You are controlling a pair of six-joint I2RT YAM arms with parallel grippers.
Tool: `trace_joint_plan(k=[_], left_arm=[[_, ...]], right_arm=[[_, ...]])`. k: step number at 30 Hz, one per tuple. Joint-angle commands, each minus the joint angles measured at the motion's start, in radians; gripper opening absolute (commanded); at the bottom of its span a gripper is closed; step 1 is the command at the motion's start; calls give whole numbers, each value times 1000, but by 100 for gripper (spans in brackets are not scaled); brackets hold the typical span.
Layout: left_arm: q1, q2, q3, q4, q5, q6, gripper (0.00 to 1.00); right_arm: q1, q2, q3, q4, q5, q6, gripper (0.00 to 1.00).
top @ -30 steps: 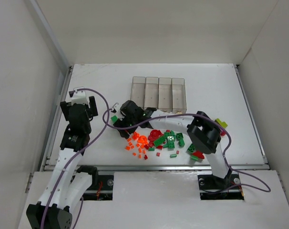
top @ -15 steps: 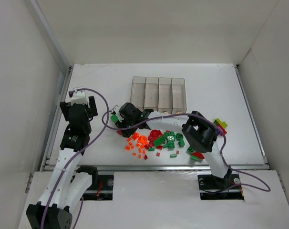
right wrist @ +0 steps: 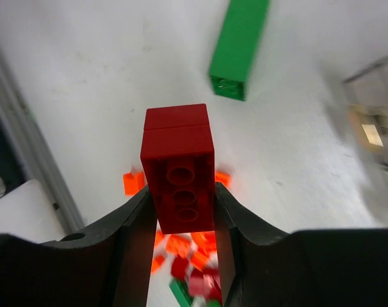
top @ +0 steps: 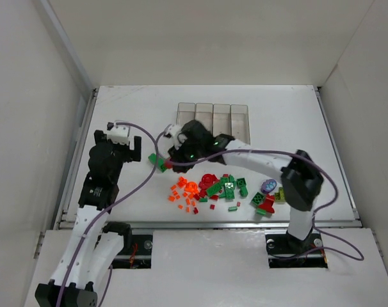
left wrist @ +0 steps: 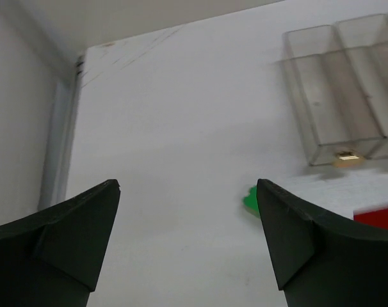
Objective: Sort the legos into containers by color
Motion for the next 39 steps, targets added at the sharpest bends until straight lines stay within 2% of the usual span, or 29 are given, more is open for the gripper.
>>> trace_joint_plan(k=[1, 2, 3, 6, 7, 12, 17, 18, 20, 24, 27, 30, 32, 33, 34, 39], left_arm=[[-3, -60, 10, 52, 430, 125, 86], [8, -60, 22, 52, 522, 186, 88], [8, -60, 31, 41, 696, 213, 90], [17, 13, 62, 4, 923, 301, 92], [17, 48, 102, -19, 1046, 331, 92], [17, 339, 283, -167, 1270, 495, 92], [17, 455, 416, -267, 1327, 618, 89], [8, 483, 435, -310, 1327, 721, 89], [-26, 510, 469, -412, 1327, 793, 87], [-76, 555, 498, -413, 1316, 793, 83], [-99, 578, 512, -358, 1316, 709, 79], [-109, 598, 512, -349, 1291, 699, 75], [-109, 607, 512, -349, 1266, 699, 70], [-109, 607, 512, -349, 1265, 699, 61], [-109, 616, 512, -349, 1250, 699, 57], [-109, 616, 503, -369, 1229, 753, 56]], right_arm=[[-135, -205, -49, 82, -240, -33, 0], [-176, -258, -77, 82, -262, -50, 0], [-185, -280, -88, 82, -263, -85, 0], [-175, -325, -106, 62, -217, -168, 0], [-175, -337, -106, 62, -217, -212, 0], [-213, -357, -106, 53, -302, -304, 0], [-236, -366, -77, 32, -344, -386, 0], [-236, -366, -77, 32, -353, -386, 0], [-245, -346, -57, 32, -365, -386, 0], [-245, -312, -32, 21, -375, -404, 0], [-245, -290, -23, 1, -387, -433, 0], [-245, -289, -23, 15, -402, -433, 0], [-245, -299, -32, 26, -402, -433, 0], [-245, -299, -32, 36, -402, -433, 0], [-245, -299, -32, 36, -402, -424, 0], [-245, -308, -43, 36, -391, -424, 0]])
